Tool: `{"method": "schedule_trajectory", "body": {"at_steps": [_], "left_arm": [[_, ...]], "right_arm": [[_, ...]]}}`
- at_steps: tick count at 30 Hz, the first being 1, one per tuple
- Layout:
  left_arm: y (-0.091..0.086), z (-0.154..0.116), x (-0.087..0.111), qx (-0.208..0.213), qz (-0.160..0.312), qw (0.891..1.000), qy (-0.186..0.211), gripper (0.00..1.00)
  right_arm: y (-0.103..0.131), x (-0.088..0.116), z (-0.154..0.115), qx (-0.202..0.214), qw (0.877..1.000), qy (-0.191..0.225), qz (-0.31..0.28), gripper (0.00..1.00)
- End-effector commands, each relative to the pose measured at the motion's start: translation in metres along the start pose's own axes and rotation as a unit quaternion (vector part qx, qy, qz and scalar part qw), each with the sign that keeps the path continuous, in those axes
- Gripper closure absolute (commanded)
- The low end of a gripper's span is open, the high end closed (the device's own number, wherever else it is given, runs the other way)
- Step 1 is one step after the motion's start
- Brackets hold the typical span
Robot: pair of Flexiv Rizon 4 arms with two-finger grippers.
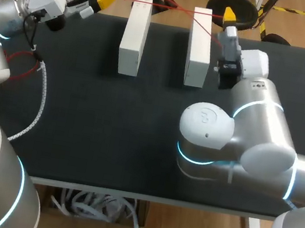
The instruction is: Grab the tape and strap the tape.
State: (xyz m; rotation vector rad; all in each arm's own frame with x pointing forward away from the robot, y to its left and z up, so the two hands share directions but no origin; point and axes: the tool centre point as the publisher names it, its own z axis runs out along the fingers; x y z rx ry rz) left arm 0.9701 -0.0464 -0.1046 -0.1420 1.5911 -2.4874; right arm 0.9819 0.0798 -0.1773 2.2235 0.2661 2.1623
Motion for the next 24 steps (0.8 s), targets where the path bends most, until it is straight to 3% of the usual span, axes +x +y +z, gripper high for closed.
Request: {"method": "schedule_trajectory", "body": {"at_steps": [1,11,24], "left_arm": [[0.001,0.0,-0.001,0.001,0.0,1.0,0.001,1.0],[0.001,0.0,-0.001,0.001,0.0,1.0,0.001,1.0],[0.001,0.0,-0.001,0.001,0.0,1.0,0.001,1.0]], "right_arm": [[-0.011,-0.001,0.012,-0.005,1.0,-0.003,0.009,0.0],[-0.024,-0.013,0.033,0.0,0.999,-0.005,0.035,0.0],[-0.013,0.001,0.043,-0.015,0.998,0.023,0.049,0.0]]}}
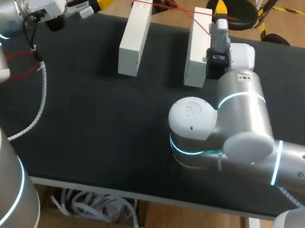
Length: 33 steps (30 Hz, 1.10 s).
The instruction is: Grab the tape and strap the tape.
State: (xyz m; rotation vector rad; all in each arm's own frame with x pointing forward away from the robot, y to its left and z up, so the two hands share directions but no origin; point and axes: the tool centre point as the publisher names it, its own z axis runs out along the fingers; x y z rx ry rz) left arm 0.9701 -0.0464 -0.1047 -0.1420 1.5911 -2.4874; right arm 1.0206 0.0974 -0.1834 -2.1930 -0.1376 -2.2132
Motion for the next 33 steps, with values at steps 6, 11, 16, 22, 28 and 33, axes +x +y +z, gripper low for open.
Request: {"method": "schedule_trajectory", "body": {"at_steps": [6,11,16,22,28,33], "left_arm": [[0.001,0.0,-0.001,0.001,0.0,1.0,0.001,1.0],[0.001,0.0,-0.001,0.001,0.0,1.0,0.001,1.0],[0.001,0.0,-0.001,0.001,0.0,1.0,0.001,1.0],[0.001,0.0,-0.001,0.001,0.0,1.0,0.001,1.0],[0.001,0.0,-0.001,0.001,0.0,1.0,0.001,1.0],[0.001,0.0,-0.001,0.001,0.0,1.0,0.001,1.0]], "right_arm": [[0.006,0.018,0.003,-0.008,1.0,0.015,0.009,0.0],[0.007,0.028,-0.002,-0.01,0.999,0.025,0.02,0.0],[0.008,0.032,-0.004,-0.012,0.999,0.033,0.022,0.0],[0.014,0.034,-0.006,-0.019,0.999,0.042,0.029,0.0],[0.015,0.037,-0.012,-0.023,0.998,0.044,0.036,0.0],[0.015,0.04,-0.015,-0.025,0.998,0.046,0.041,0.0]]}}
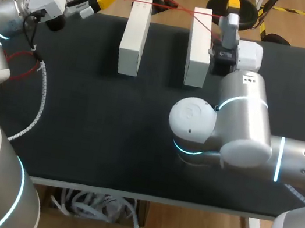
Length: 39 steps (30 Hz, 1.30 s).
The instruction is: Grab the tape and strap the tape.
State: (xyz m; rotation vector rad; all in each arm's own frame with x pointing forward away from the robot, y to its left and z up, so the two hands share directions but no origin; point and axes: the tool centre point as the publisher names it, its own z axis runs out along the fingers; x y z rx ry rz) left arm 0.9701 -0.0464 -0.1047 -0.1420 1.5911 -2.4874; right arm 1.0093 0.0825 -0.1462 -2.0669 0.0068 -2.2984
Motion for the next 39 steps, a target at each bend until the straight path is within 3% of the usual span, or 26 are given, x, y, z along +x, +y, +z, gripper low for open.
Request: {"method": "schedule_trajectory", "body": {"at_steps": [1,17,21,23,34,36,39], "left_arm": [[0.001,0.0,-0.001,0.001,0.0,1.0,0.001,1.0],[0.001,0.0,-0.001,0.001,0.0,1.0,0.001,1.0],[0.001,0.0,-0.001,0.001,0.0,1.0,0.001,1.0],[0.001,0.0,-0.001,0.001,0.0,1.0,0.001,1.0],[0.001,0.0,-0.001,0.001,0.0,1.0,0.001,1.0],[0.001,0.0,-0.001,0.001,0.0,1.0,0.001,1.0],[0.001,0.0,-0.001,0.001,0.0,1.0,0.001,1.0]], "right_arm": [[0.0,0.004,-0.003,-0.001,1.0,-0.003,0.001,0.0],[0.001,0.007,0.007,-0.01,1.0,0.011,-0.003,0.0],[-0.002,0.01,0.008,-0.009,1.0,0.015,-0.002,0.51],[-0.003,0.011,0.007,-0.008,1.0,0.015,-0.001,0.6],[-0.005,0.011,0.005,-0.009,1.0,0.013,0.001,0.61],[-0.005,0.012,0.005,-0.01,1.0,0.014,0.002,0.66],[-0.006,0.013,0.003,-0.01,1.0,0.014,0.005,0.66]]}}
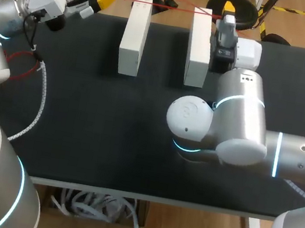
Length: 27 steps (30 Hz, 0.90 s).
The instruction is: Grab the tape and strap the tape.
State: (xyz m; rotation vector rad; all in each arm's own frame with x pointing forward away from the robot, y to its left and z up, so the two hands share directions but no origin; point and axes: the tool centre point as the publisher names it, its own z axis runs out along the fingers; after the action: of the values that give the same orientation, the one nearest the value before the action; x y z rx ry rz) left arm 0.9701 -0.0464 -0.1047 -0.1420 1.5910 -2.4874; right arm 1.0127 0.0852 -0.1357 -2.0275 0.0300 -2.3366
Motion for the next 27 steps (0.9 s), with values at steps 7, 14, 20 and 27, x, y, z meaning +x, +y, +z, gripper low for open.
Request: {"method": "schedule_trajectory", "body": {"at_steps": [7,14,20,27], "left_arm": [[0.001,0.0,-0.001,0.001,0.0,1.0,0.001,1.0],[0.001,0.0,-0.001,0.001,0.0,1.0,0.001,1.0],[0.001,0.0,-0.001,0.001,0.0,1.0,0.001,1.0],[0.001,0.0,-0.001,0.001,0.0,1.0,0.001,1.0]], "right_arm": [[-0.006,0.002,-0.007,-0.007,1.0,-0.011,0.013,0.64],[-0.008,0.0,-0.014,-0.009,1.0,-0.016,0.02,0.6],[-0.008,-0.002,-0.018,-0.012,1.0,-0.018,0.021,0.57],[-0.008,-0.001,-0.019,-0.014,1.0,-0.016,0.019,0.56]]}}
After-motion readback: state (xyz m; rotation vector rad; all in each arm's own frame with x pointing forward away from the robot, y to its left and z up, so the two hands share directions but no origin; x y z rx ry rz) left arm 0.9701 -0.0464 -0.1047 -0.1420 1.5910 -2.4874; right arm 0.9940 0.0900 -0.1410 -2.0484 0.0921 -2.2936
